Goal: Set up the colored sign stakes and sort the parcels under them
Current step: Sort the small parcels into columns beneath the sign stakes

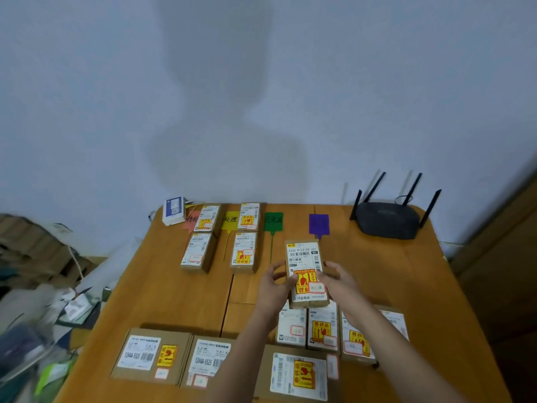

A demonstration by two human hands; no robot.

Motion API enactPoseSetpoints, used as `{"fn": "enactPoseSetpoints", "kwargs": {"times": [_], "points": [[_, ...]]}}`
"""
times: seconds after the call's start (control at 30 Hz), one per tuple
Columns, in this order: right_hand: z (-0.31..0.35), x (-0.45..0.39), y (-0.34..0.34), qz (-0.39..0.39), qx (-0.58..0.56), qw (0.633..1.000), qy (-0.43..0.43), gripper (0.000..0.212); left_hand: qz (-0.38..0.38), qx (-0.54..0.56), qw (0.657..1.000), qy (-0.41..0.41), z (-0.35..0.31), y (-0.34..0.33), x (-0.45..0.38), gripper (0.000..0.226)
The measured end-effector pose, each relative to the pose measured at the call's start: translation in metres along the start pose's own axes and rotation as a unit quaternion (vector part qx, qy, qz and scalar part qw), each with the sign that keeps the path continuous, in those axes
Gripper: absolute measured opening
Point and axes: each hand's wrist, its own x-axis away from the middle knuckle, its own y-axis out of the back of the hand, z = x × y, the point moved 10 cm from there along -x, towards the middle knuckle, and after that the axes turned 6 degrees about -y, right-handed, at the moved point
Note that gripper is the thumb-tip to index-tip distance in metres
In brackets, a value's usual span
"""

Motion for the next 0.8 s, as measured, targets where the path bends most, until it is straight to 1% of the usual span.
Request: {"fn": "enactPoseSetpoints", "kwargs": {"times": [0.17, 0.23, 0.33, 0.43, 0.5, 0.57, 0.63, 0.7, 0.73, 0.8], "points": [[0.005, -0.002, -0.058, 0.02, 0.019, 1.0, -0.009, 0.046, -0.037, -0.02, 0.999, 0.012, 0.005, 0.057, -0.003, 0.043], [0.008, -0.002, -0.084, 0.021, 0.031, 0.999, -0.011, 0.047, -0.039, -0.025, 0.999, 0.026, 0.006, 0.08, -0.006, 0.041], [0.012, 0.003, -0.126, 0.007, 0.054, 0.998, -0.007, 0.046, -0.028, -0.032, 0.998, 0.038, 0.006, 0.118, -0.013, 0.038], [0.01, 0.001, -0.178, 0.011, 0.08, 0.997, -0.008, 0.044, -0.017, -0.058, 0.997, 0.046, 0.01, 0.166, -0.023, 0.041], [0.009, 0.002, -0.216, 0.008, 0.091, 0.996, -0.003, 0.045, 0.0, -0.063, 0.997, 0.054, 0.02, 0.2, -0.034, 0.042], [0.004, -0.003, -0.249, -0.011, 0.091, 0.996, -0.006, 0.044, 0.021, -0.075, 0.995, 0.063, 0.031, 0.233, -0.047, 0.041], [-0.006, -0.01, -0.286, -0.014, 0.084, 0.996, -0.034, 0.046, 0.038, -0.09, 0.992, 0.078, 0.043, 0.267, -0.057, 0.043], [-0.019, -0.016, -0.322, -0.01, 0.087, 0.994, -0.072, 0.046, 0.048, -0.106, 0.989, 0.095, 0.052, 0.301, -0.058, 0.038], [-0.024, -0.019, -0.339, 0.001, 0.088, 0.992, -0.087, 0.044, 0.056, -0.12, 0.986, 0.1, 0.055, 0.315, -0.059, 0.035], [-0.034, -0.024, -0.373, 0.031, 0.082, 0.989, -0.116, 0.032, 0.074, -0.136, 0.982, 0.105, 0.063, 0.337, -0.067, 0.033]]}}
